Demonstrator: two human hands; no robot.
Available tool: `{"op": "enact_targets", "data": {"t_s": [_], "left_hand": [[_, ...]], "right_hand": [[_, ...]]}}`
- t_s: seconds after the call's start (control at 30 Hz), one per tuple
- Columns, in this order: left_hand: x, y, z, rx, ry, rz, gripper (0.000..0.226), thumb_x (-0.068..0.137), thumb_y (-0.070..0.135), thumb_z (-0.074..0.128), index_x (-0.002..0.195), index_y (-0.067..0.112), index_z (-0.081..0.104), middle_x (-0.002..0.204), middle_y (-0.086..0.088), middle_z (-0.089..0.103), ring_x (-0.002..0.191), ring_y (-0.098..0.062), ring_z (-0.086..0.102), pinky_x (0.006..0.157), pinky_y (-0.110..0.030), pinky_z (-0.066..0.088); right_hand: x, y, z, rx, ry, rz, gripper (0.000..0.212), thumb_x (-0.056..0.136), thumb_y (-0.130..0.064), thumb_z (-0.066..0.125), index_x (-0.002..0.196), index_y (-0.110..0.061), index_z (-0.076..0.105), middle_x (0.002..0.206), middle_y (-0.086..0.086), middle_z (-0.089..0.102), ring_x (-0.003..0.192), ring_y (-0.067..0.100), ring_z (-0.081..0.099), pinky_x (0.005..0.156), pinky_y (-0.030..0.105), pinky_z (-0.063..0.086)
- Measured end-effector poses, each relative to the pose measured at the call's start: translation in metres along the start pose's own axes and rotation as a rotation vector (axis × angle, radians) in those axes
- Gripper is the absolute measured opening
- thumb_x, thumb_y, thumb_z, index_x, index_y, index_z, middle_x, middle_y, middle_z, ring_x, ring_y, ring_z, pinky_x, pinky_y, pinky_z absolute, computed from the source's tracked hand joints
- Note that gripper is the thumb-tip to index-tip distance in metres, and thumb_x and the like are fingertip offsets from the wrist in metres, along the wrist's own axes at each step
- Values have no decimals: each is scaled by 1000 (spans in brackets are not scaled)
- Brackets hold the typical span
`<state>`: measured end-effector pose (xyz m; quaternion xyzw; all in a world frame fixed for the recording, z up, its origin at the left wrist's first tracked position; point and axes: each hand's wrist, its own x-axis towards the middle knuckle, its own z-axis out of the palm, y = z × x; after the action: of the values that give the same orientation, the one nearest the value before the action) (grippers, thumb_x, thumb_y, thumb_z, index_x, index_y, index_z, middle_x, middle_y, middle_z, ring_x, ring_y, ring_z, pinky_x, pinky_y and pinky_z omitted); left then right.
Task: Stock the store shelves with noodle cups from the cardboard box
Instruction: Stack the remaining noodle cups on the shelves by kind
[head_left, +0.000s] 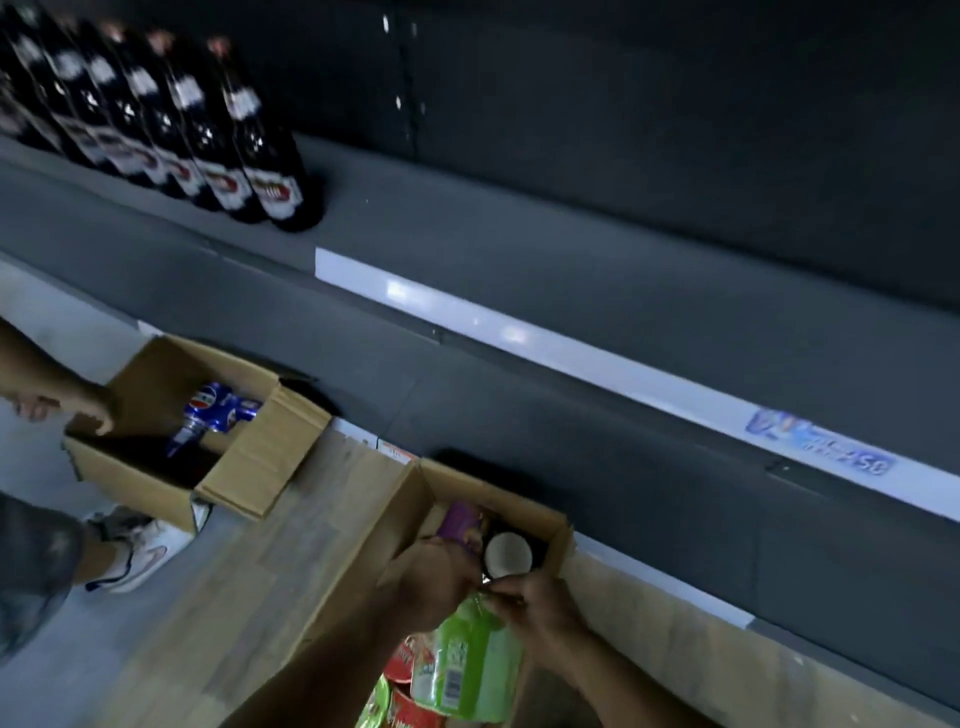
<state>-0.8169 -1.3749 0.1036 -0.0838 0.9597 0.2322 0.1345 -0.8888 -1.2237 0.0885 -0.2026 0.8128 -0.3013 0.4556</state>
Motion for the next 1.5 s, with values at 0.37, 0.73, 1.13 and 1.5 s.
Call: {"op": "enact_targets", "data": {"t_s": [0.37,0.73,1.13,1.5], "left_hand": [[23,93,-117,-37,46,128,21,92,29,54,103,26,71,104,7,69,98,-8,61,79,-13,37],[49,192,-245,-99,140,256,17,82,35,64,93,22,68,75,21,58,77,6,56,69,-12,41],[47,298,-319,-221,179,479,19,96,26,49,89,33,65,87,17,67,82,2,61,68,-12,44],[41,435,-353,-362,152,700,16,95,34,55,96,29,70,92,11,72,84,-1,65,73,-22,51]], "right_hand": [[-72,-68,-124,-129,208,-174,19,91,-21,61,103,-16,74,96,-2,72,67,-11,55,67,2,36],[-157,-139,-248,-137,524,-283,19,90,-21,58,98,-16,75,96,-2,73,83,-2,61,74,9,42],[-262,-158,-332,79,797,-388,15,86,-14,65,85,-21,78,84,-12,73,79,-5,66,76,13,50],[-388,-132,-409,233,970,-424,11,88,-14,66,88,-18,77,83,-12,72,76,-2,67,68,13,51]]}}
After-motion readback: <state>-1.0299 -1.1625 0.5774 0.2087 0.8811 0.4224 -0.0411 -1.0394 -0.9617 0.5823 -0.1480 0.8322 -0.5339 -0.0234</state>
